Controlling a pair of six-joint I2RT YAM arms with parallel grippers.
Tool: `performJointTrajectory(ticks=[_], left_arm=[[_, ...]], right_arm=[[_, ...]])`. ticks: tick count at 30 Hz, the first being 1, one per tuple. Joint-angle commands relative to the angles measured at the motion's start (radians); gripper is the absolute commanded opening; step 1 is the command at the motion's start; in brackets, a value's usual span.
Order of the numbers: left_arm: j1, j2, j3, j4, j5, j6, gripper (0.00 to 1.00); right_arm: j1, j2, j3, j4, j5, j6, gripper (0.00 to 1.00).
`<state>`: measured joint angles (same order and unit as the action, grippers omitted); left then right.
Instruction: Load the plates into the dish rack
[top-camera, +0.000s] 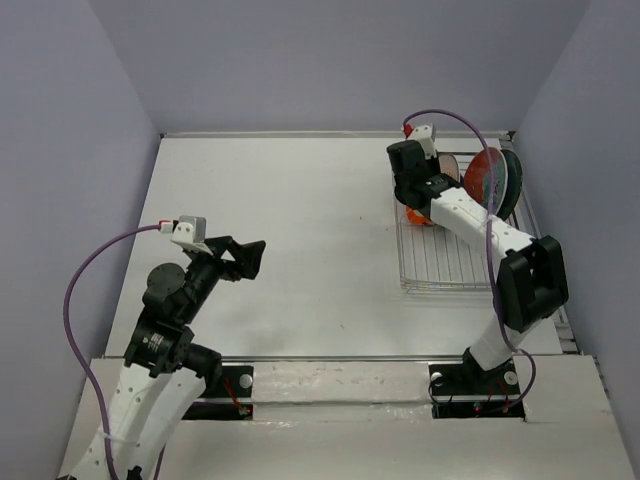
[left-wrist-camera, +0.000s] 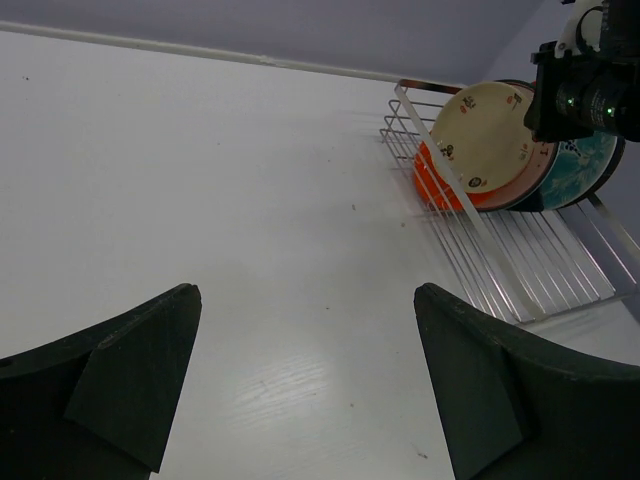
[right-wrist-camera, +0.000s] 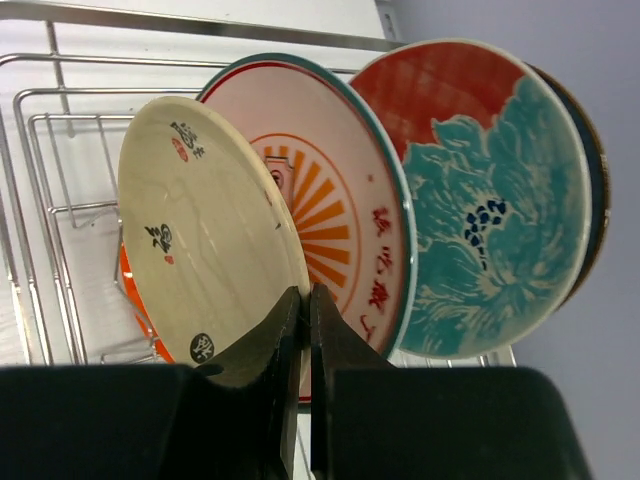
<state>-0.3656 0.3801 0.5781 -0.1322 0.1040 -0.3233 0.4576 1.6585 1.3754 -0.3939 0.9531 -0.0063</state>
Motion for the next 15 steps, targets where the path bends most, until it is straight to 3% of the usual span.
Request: performJointTrajectory(ticks=[1, 4, 6, 7, 10, 15], left_arm=[[-0.006, 0.013, 0.005, 0.042, 0.011, -0.003, 0.99], [-0.01, 0.028, 0.009, 0.04, 0.01, -0.003, 0.99], [-0.013, 0.034, 0.011, 0.037, 0.005, -0.002, 0.99], [-0.013, 0.036, 0.012, 0.037, 0.002, -0.002, 0.99], [-0.012, 0.043, 0.019, 0.028, 0.0, -0.003, 0.99], [-0.012, 0.06, 0.02, 0.003, -0.012, 0.0, 0.99]], right_arm=[[-0.005, 0.049, 0.07, -0.006, -0.04, 0.058, 0.07], [-0.005, 0.075, 0.08, -0.026, -0.079, 0.089, 0.1], [-0.005, 0.063, 0.08, -0.037, -0.117, 0.104, 0.29], [-0.005, 0.049, 0.079, -0.039, -0.135, 0.109, 0.52], [-0.005, -0.047, 0.068, -0.04, -0.255, 0.134, 0.7], [-0.005, -0.274, 0.001, -0.014, -0.547, 0.186, 0.79]])
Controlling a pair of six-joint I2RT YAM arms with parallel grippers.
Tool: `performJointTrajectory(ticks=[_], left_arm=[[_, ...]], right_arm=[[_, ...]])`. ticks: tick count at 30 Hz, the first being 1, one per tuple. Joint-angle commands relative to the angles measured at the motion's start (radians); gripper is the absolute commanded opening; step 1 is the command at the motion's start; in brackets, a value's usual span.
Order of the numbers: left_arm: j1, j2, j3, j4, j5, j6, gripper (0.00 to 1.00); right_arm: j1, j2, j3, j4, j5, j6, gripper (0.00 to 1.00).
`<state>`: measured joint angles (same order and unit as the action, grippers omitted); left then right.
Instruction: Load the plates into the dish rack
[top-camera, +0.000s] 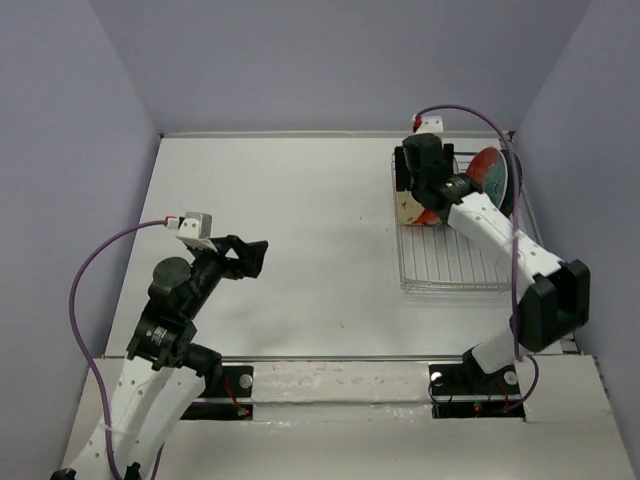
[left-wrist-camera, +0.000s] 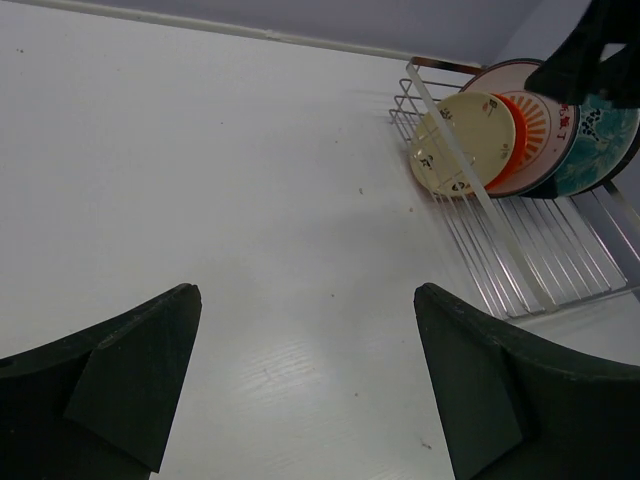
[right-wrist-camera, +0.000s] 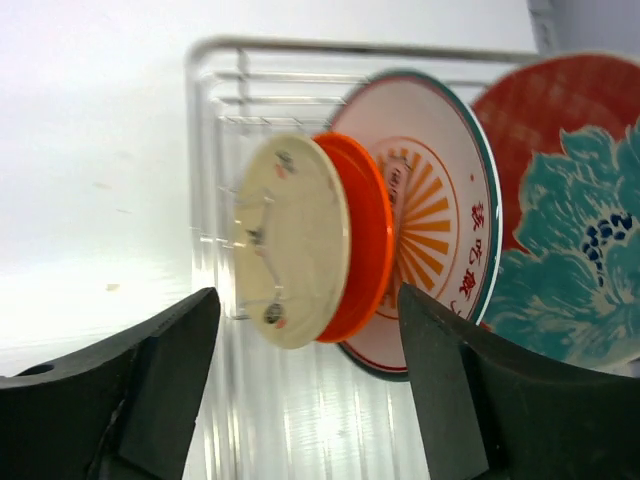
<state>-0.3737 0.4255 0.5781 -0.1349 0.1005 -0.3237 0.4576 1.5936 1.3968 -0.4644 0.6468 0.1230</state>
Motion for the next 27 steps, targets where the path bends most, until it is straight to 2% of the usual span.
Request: performJointTrajectory(ticks=[1, 2, 4, 5, 7, 8, 12, 15, 19, 24, 27], left_arm=[[-0.005, 0.016, 0.017, 0.006, -0.008, 0.002, 0.99], [-0.005, 0.018, 0.016, 0.008, -0.007, 0.0, 0.99], [-0.005, 0.022, 0.011, 0.012, -0.002, 0.002, 0.99], [-0.005, 0.035, 0.014, 0.015, 0.007, 0.003, 0.99], [-0.005, 0.053, 0.016, 0.027, 0.018, 0.005, 0.99], [-0.005, 0.059, 0.022, 0.031, 0.033, 0.017, 0.99], [-0.007, 0.081, 0.045, 0.038, 0.042, 0.049, 0.99], [-0.008, 0.087, 0.054, 0.078, 0.033, 0.043, 0.99], [-0.007, 0.107, 0.057, 0.184, 0.041, 0.023, 0.99], [-0.007, 0.162, 0.097, 0.253, 0.054, 0.107, 0.99], [-0.001, 0.165, 0.074, 0.284, 0.051, 0.118, 0.99]], right_arm=[[-0.005, -0.243, -0.045, 0.073, -0.287, 0.069, 0.8], [-0.005, -0.28, -0.076, 0.099, -0.394, 0.07, 0.82], [-0.005, -0.378, -0.18, 0.188, -0.507, 0.093, 0.86], [-0.005, -0.408, -0.217, 0.258, -0.63, 0.121, 0.93], [-0.005, -0.477, -0.324, 0.334, -0.77, 0.173, 1.0], [-0.005, -0.492, -0.361, 0.428, -0.894, 0.194, 1.0], [0.032, -0.509, -0.488, 0.631, -1.137, 0.283, 1.0], [0.064, -0.495, -0.551, 0.751, -1.226, 0.299, 1.0], [0.087, -0.491, -0.637, 0.878, -1.245, 0.297, 1.0], [0.116, -0.482, -0.734, 1.033, -1.257, 0.334, 1.0], [0.116, -0.456, -0.748, 1.063, -1.262, 0.346, 1.0]])
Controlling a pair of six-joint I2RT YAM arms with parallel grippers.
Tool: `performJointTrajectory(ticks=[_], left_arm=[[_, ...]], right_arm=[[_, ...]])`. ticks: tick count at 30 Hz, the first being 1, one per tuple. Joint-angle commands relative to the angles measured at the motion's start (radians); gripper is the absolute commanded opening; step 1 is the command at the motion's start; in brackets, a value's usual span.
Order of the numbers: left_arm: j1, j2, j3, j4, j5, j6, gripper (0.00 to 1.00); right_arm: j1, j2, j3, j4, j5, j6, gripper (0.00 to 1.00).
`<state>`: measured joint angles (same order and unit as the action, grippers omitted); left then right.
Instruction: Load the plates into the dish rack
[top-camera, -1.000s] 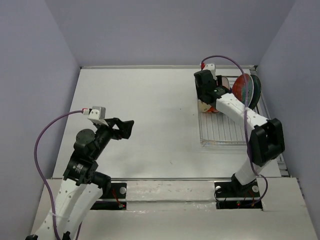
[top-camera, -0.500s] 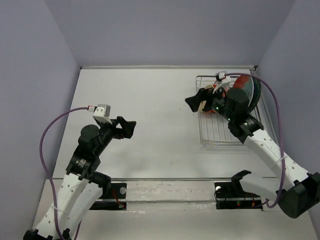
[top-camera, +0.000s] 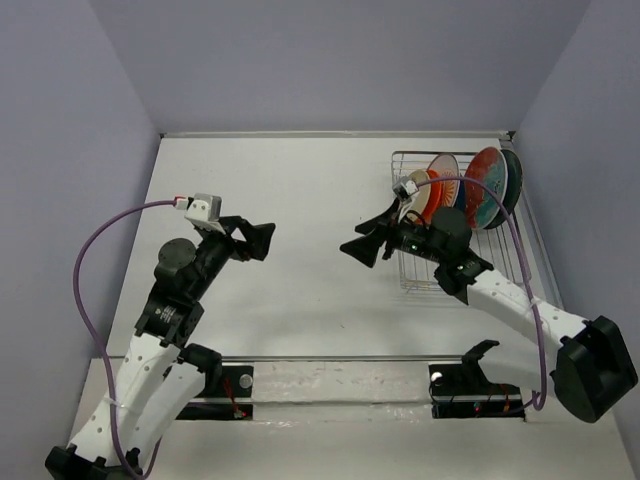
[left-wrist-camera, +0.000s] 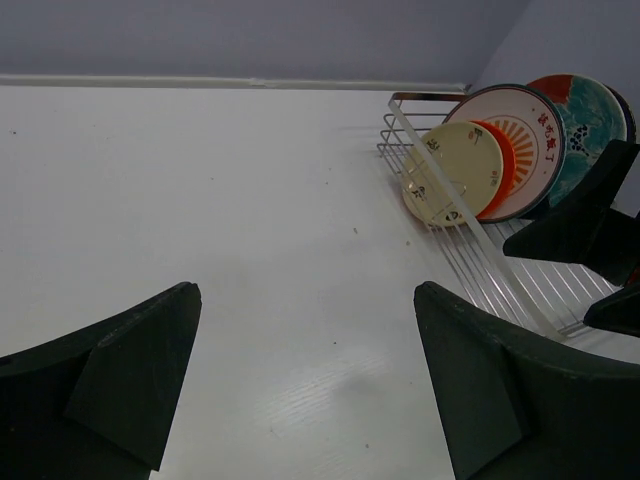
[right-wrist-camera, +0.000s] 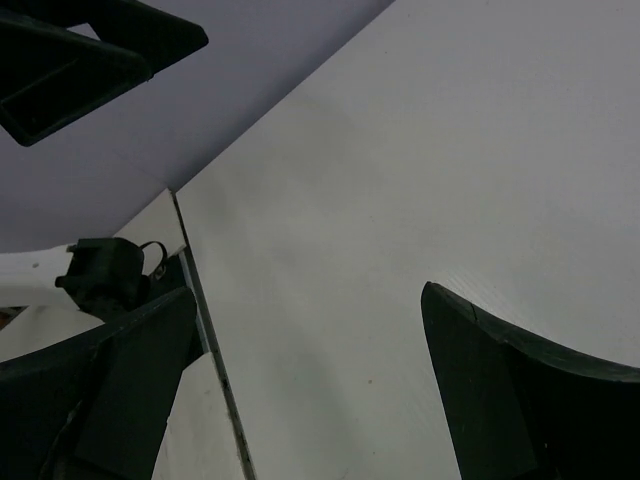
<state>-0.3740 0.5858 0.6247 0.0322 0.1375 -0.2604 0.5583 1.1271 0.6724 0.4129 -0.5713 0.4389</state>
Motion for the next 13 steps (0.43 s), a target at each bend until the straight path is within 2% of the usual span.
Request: performJointTrajectory(ticks=[1, 8, 13], left_arm=[[0.007, 0.0, 0.003, 0.126, 0.028, 0.059, 0.99], [0.024, -0.078, -0.043, 0.178, 0.065, 0.076, 0.99], [0.026, -0.061, -0.031, 0.16, 0.086, 0.052, 0.99]], right_arm=[[0.015, 0.031, -0.022, 0.188, -0.045, 0.031, 1.0], [0.015, 0.073, -0.019, 0.205, -0.045, 0.029, 1.0], [0.025, 0.077, -0.019, 0.205, -0.035, 0.017, 1.0]])
